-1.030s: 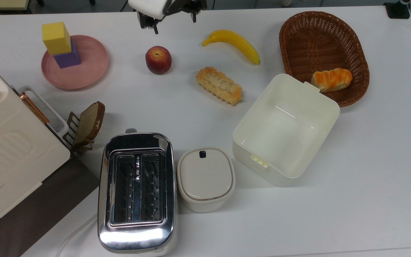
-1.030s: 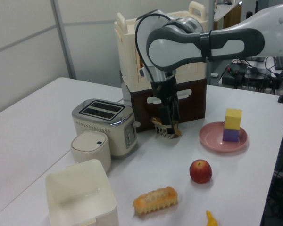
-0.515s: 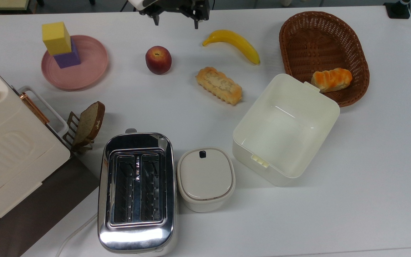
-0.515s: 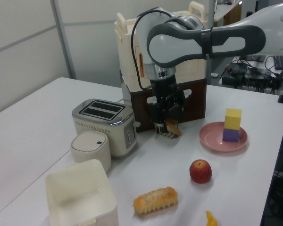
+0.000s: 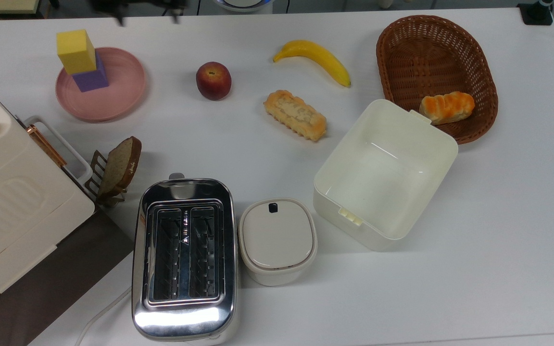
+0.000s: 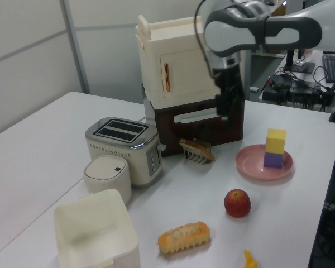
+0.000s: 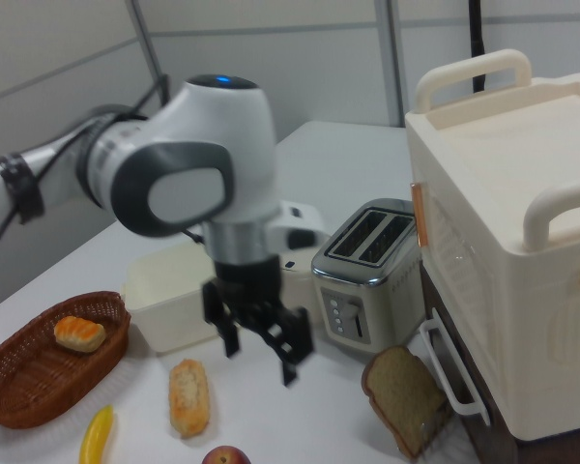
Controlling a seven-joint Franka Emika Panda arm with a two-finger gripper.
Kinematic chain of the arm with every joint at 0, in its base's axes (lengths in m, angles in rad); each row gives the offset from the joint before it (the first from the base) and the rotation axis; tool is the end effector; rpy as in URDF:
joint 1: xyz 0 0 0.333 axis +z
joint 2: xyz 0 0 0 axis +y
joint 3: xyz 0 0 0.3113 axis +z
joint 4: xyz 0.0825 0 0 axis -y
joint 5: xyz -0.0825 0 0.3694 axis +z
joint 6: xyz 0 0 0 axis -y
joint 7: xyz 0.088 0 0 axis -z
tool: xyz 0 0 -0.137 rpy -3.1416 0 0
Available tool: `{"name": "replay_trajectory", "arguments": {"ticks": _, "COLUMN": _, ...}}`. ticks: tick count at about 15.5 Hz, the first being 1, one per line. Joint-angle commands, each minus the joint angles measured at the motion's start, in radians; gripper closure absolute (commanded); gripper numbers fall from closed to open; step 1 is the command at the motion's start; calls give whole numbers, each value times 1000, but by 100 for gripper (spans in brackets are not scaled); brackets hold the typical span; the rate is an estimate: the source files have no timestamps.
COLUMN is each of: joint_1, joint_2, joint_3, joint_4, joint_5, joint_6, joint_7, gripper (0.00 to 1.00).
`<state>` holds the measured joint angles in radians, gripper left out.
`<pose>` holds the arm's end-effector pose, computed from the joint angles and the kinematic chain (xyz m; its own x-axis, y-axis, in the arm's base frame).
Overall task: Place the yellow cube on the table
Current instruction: 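Lower the gripper onto the yellow cube atop the purple cube and close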
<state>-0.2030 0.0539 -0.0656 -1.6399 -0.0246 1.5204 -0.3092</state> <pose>0.5189 -0.1457 0.5259 0.9840 0.0429 -0.1727 0.0390 -0.9989 -0.0258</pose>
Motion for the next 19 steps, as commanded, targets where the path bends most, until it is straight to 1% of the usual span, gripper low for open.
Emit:
{"name": "replay_trajectory", "arguments": {"ticks": 1, "joint_1": -96, "joint_2": -3, "joint_3": 4, "joint_4": -60, "joint_5": -46, "joint_6": 79, "joint_7": -63, "gripper": 0}}
{"name": "replay_trajectory", "arguments": {"ticks": 4, "joint_1": -199, "joint_2": 0, "joint_3": 4, "joint_4": -119, "joint_5": -61, "joint_6": 188, "joint_7": -167, "gripper": 0}}
{"name": "replay_trajectory", "arguments": {"ticks": 5, "joint_1": -225, "joint_2": 6, "joint_3": 4, "joint_4": -129, "joint_5": -63, "joint_6": 219, "joint_7": -216, "gripper": 0}}
{"name": "replay_trajectory", "arguments": {"ticks": 7, "joint_1": -260, "joint_2": 17, "joint_3": 4, "joint_4": -152, "joint_5": -90, "joint_6": 256, "joint_7": -312, "gripper": 0}}
{"name": "replay_trajectory", "arguments": {"ticks": 10, "joint_1": -291, "joint_2": 24, "joint_3": 4, "joint_4": -213, "joint_5": -107, "joint_6": 336, "joint_7": -390, "gripper": 0}}
{"name": "replay_trajectory", "arguments": {"ticks": 13, "joint_1": -315, "joint_2": 30, "joint_3": 4, "joint_4": -267, "joint_5": -149, "joint_6": 380, "joint_7": -519, "gripper": 0}}
{"name": "replay_trajectory", "arguments": {"ticks": 14, "joint_1": -320, "joint_2": 30, "joint_3": 4, "joint_4": -276, "joint_5": -149, "joint_6": 383, "joint_7": -551, "gripper": 0}}
{"name": "replay_trajectory", "arguments": {"ticks": 17, "joint_1": -320, "joint_2": 24, "joint_3": 4, "joint_4": -305, "joint_5": -150, "joint_6": 383, "joint_7": -564, "gripper": 0}}
{"name": "replay_trajectory", "arguments": {"ticks": 19, "joint_1": -320, "joint_2": 29, "joint_3": 4, "joint_4": -314, "joint_5": -169, "joint_6": 385, "joint_7": -574, "gripper": 0}}
